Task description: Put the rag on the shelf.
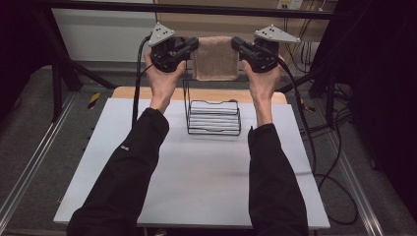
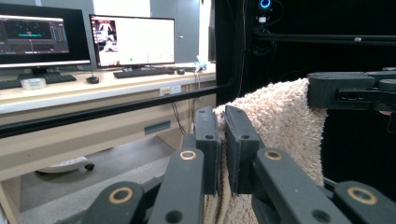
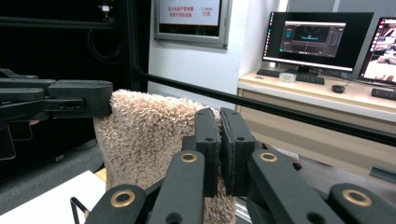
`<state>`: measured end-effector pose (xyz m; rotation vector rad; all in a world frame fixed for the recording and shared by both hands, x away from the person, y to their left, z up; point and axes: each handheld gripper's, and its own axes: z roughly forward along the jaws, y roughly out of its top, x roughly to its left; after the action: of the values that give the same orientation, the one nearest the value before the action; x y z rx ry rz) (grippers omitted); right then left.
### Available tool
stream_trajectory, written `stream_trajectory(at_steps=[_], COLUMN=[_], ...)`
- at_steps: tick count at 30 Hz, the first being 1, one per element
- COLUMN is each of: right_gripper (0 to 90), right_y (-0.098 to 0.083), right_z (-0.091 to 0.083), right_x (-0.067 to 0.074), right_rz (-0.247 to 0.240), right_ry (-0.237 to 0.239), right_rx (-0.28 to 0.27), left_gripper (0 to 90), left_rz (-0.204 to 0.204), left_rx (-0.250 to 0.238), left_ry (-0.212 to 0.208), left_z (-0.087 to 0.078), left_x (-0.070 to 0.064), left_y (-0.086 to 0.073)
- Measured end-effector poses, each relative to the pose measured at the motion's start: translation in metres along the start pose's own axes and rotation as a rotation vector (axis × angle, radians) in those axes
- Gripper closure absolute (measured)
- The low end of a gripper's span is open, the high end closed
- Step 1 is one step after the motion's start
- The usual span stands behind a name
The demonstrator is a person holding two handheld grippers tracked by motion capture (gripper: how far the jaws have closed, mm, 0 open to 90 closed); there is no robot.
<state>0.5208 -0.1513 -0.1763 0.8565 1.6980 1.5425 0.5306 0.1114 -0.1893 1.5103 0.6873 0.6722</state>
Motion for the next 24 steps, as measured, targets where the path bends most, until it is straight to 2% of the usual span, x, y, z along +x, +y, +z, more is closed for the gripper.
stream_trajectory(at_steps=[5, 8, 13, 16, 18, 20, 24], right_gripper=[86.6, 86.6, 86.6, 86.6, 86.6, 86.6, 86.5], right_y=[-0.010, -0.015, -0.025, -0.030, -0.032, -0.034, -0.039], right_z=[0.001, 0.000, -0.002, -0.004, -0.005, -0.006, -0.007], right_x=[-0.001, -0.001, 0.000, 0.000, 0.000, 0.000, 0.001], right_rz=[0.007, 0.002, 0.006, 0.012, 0.012, 0.013, 0.017], right_ry=[0.003, 0.006, 0.007, 0.012, 0.014, 0.015, 0.021], right_rx=[0.022, 0.030, 0.052, 0.057, 0.061, 0.066, 0.071], left_gripper=[84.3, 84.3, 84.3, 84.3, 84.3, 84.3, 84.3], left_rz=[0.017, 0.007, 0.018, 0.011, 0.022, 0.009, 0.009], left_rx=[0.023, 0.029, 0.054, 0.056, 0.067, 0.064, 0.078], left_ry=[0.003, -0.007, -0.006, -0.025, -0.022, -0.032, -0.039], left_z=[0.001, 0.001, 0.000, 0.001, 0.000, 0.000, -0.001], left_x=[-0.001, -0.001, -0.002, -0.004, -0.004, -0.005, -0.005], left_y=[-0.007, -0.012, -0.019, -0.023, -0.025, -0.028, -0.032])
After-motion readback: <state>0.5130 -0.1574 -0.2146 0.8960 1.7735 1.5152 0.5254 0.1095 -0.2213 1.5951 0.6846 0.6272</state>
